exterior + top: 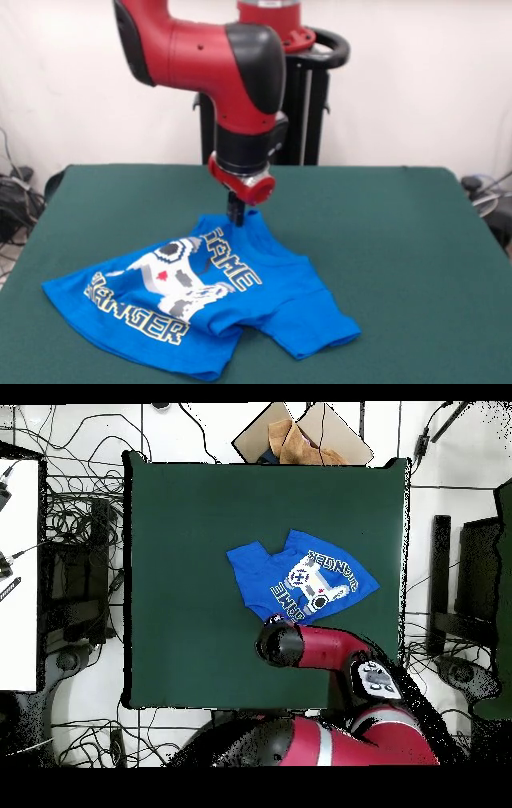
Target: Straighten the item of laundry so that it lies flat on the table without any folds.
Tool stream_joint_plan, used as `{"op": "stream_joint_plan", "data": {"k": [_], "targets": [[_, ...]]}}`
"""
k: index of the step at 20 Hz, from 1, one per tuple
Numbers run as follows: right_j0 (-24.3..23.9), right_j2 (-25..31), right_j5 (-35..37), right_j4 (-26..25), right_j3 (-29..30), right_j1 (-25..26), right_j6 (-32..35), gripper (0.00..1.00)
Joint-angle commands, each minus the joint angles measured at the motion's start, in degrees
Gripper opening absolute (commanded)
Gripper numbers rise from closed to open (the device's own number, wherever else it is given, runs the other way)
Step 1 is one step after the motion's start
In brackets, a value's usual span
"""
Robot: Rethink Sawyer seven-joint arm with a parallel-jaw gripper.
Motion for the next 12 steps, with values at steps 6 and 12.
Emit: {"op": "stream_joint_plan", "data": {"k": [6, 12], "targets": [[5.9, -6.3, -1.1, 2.4, -0.4, 5.8, 9.6, 0.00], [9.5, -11.7, -7.7, 2.1, -0.9, 10.0, 11.0, 0.00]]}}
